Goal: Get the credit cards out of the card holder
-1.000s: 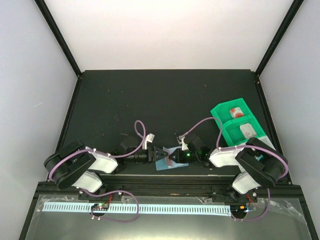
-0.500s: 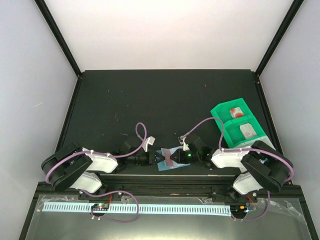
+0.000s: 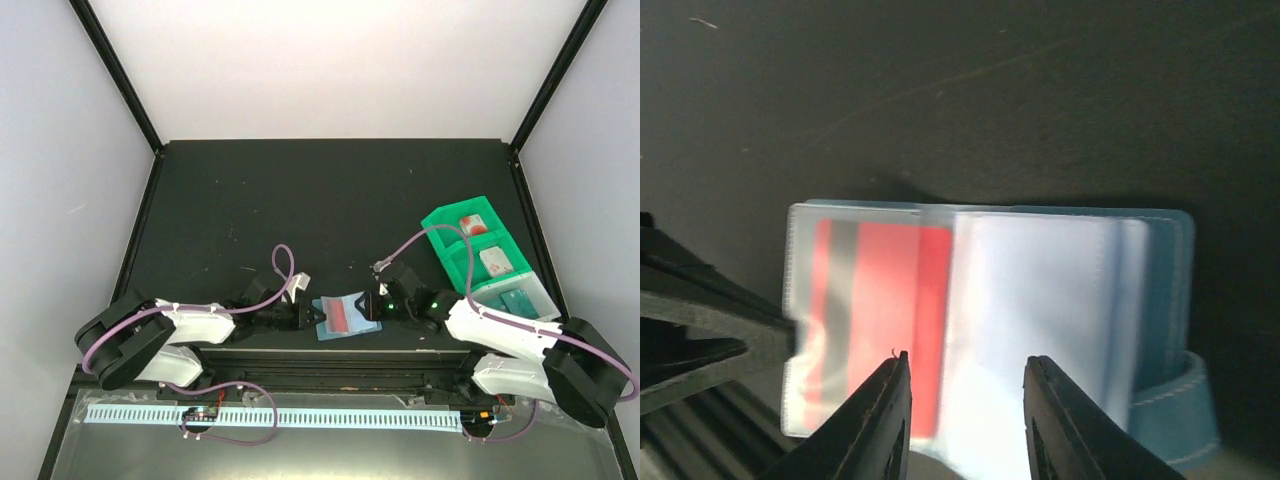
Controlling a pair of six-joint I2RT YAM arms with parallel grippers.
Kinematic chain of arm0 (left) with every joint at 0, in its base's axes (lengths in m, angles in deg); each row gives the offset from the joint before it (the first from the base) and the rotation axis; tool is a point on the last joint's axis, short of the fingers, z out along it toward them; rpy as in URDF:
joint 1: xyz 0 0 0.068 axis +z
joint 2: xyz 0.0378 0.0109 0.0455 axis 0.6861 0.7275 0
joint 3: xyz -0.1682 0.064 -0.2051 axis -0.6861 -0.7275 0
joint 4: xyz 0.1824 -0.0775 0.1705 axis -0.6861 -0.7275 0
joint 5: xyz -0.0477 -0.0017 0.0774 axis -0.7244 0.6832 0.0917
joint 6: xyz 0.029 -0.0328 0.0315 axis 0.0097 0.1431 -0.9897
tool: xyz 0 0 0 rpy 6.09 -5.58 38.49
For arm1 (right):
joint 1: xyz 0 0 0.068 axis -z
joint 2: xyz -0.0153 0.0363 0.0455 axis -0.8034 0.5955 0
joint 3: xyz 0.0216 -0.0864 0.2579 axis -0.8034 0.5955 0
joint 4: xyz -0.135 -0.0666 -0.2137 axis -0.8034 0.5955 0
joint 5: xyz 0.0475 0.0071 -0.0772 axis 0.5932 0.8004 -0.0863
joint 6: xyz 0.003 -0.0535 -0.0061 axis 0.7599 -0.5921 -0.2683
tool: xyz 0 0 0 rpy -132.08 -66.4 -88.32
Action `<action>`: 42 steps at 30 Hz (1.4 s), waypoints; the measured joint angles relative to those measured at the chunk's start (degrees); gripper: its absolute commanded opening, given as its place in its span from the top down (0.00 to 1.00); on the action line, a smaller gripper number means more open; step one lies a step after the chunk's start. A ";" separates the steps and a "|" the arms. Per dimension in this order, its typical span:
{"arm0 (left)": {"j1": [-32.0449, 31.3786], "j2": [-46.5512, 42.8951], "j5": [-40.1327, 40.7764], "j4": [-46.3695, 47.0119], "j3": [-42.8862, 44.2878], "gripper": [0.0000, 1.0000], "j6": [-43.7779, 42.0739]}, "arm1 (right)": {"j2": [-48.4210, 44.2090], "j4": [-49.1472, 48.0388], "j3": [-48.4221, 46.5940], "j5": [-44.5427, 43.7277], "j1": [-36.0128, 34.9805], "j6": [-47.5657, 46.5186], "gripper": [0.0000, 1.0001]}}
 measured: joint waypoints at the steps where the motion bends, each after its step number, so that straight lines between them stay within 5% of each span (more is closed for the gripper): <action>1: 0.00 0.00 0.00 -0.26 0.00 0.99 -0.20 | -0.13 0.90 -0.22 -0.72 0.07 -0.35 0.66; 12: 0.48 -3.06 0.00 -7.63 1.18 0.98 -3.89 | 5.27 4.35 -0.70 -4.33 0.81 -3.58 0.71; 20: 2.01 -6.29 -0.02 -13.42 1.95 0.98 -7.04 | 5.29 -1.46 2.14 0.72 0.81 -2.91 0.74; 27: 2.34 -7.17 -0.44 -15.63 2.49 0.85 -7.91 | 5.33 -4.94 4.26 3.85 0.55 -1.60 0.81; 42: 1.73 -7.06 -3.08 -13.14 3.26 0.78 -5.20 | 5.05 -8.35 5.90 5.22 0.13 0.11 0.79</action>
